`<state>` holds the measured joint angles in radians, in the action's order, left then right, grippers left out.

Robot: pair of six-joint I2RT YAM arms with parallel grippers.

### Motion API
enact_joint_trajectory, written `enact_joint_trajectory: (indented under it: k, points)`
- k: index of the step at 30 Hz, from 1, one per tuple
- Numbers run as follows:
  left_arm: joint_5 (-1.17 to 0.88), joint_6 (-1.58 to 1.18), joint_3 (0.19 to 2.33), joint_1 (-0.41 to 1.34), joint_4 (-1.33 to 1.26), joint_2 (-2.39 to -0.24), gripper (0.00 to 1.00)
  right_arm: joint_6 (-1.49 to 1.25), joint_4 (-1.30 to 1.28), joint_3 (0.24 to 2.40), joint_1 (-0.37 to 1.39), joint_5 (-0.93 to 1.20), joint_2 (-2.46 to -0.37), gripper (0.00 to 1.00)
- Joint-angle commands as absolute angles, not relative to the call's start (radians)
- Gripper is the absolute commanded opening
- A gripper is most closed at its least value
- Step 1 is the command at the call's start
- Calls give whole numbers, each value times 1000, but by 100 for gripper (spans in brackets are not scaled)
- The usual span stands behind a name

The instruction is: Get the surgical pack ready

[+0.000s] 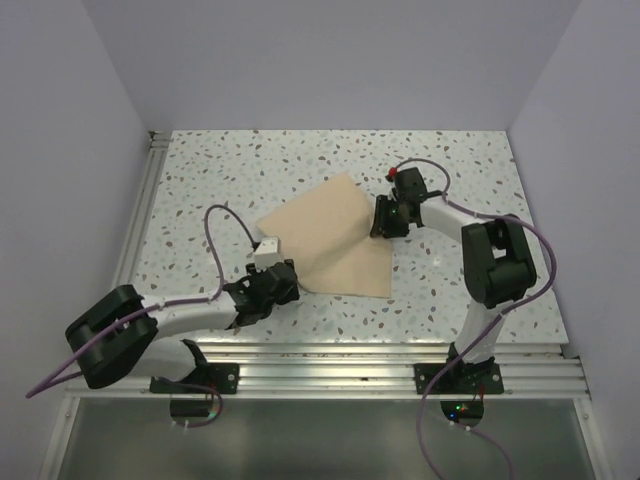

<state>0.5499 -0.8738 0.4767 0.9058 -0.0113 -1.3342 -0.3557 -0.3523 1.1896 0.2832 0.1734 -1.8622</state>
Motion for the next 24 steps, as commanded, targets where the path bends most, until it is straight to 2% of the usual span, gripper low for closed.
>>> enact_joint_trajectory:
  k: [1, 4, 5, 9, 14, 20, 24]
  points:
    - [614, -888, 521, 908, 202, -1243, 75, -350, -376, 1155, 262, 54, -1790, 52]
    - [606, -850, 578, 908, 304, -1158, 81, -353, -368, 1131, 261, 44, -1734, 54]
    - [594, -816, 592, 907, 308, -1137, 81, -356, -364, 1120, 259, 43, -1714, 57]
    - [436, -549, 746, 890, 276, -1103, 81, -371, -324, 1054, 264, 55, -1599, 62]
    - [234, -295, 1006, 888, 343, -1305, 79, -379, -288, 962, 264, 86, -1520, 64]
    - [138, -77, 1277, 887, 397, -1566, 77, -385, -273, 901, 284, 107, -1476, 67]
    - [129, -35, 1425, 870, 485, -1782, 73, -388, -265, 871, 291, 117, -1457, 67]
